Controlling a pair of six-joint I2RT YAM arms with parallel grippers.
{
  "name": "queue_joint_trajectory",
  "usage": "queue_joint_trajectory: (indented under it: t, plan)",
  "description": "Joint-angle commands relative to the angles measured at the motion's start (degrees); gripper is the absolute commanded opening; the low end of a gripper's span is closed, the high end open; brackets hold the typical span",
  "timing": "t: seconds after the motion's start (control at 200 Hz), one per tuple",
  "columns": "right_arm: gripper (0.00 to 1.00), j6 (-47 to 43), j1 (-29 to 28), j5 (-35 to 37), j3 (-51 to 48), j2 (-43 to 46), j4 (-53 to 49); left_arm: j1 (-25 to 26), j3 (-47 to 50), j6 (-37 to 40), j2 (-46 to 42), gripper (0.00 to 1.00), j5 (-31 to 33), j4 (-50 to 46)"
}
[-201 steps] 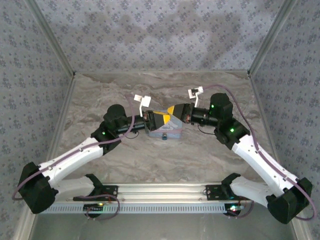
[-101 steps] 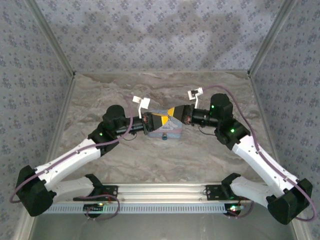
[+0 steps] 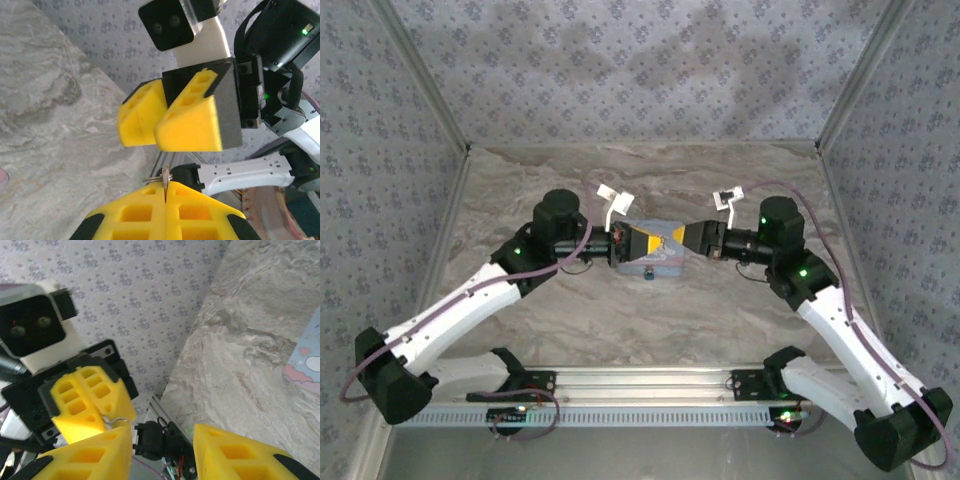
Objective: Unlock the padlock with the key
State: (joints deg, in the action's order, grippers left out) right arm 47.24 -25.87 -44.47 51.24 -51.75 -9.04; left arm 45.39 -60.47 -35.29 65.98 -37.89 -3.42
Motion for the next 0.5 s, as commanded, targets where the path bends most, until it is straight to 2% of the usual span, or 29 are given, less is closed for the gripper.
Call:
queue_joint_trajectory:
  t: [0.0, 0.095, 0.36, 0.425, 0.495]
  plan:
    - [0.46, -1.89, 0.1, -5.66, -0.2, 1.45, 3.28, 0.12, -2.89, 1.89, 1.06, 0.0, -5.75, -2.42]
    - [0.56, -2.15, -0.41, -6.63, -0.31, 2.08, 4.42, 0.14, -3.76, 1.72, 1.85, 0.0, -7.33, -2.12]
    - [0.62, -2.75, -2.14, -6.71, -0.27, 0.56, 4.91, 0.9, -4.81, 0.92, 3.02, 0.0, -9.92, -0.3]
    - [0.61, -2.6, -2.46, -6.94, -0.29, 0.2, 5.45, 1.09, -4.94, 0.92, 3.11, 0.0, -10.35, -0.14]
    - [0.52, -2.31, -2.9, -7.19, -0.06, 0.05, 6.18, 1.12, -5.1, 1.09, 3.32, 0.0, -10.53, -0.49]
